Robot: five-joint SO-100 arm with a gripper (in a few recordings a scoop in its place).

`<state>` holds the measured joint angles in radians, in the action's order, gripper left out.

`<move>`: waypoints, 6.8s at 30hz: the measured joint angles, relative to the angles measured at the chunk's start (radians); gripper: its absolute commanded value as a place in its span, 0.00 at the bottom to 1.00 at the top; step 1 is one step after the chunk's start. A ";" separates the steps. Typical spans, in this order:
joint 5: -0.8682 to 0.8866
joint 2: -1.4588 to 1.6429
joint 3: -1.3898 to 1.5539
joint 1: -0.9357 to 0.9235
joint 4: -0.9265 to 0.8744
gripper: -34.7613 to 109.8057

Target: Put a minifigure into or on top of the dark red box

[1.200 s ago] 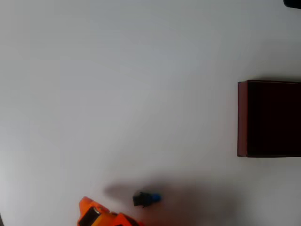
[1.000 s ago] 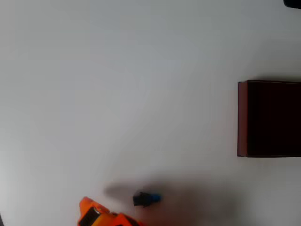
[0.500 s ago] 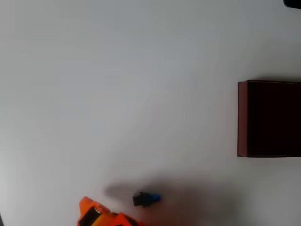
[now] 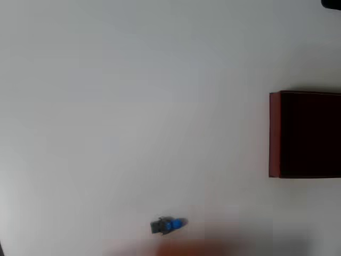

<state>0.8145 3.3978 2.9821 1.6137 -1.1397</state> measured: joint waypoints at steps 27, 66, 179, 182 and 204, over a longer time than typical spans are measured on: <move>0.491 0.005 -0.410 -0.876 -0.453 0.30; 0.983 -0.927 -0.402 -1.321 -0.471 0.37; 1.738 -1.039 -0.506 -1.262 -0.380 0.38; 1.801 -1.154 -0.606 -1.212 -0.391 0.38; 2.223 -1.322 -0.538 -0.986 -0.020 0.37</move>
<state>3.0373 2.0755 2.4436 0.6274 -1.1597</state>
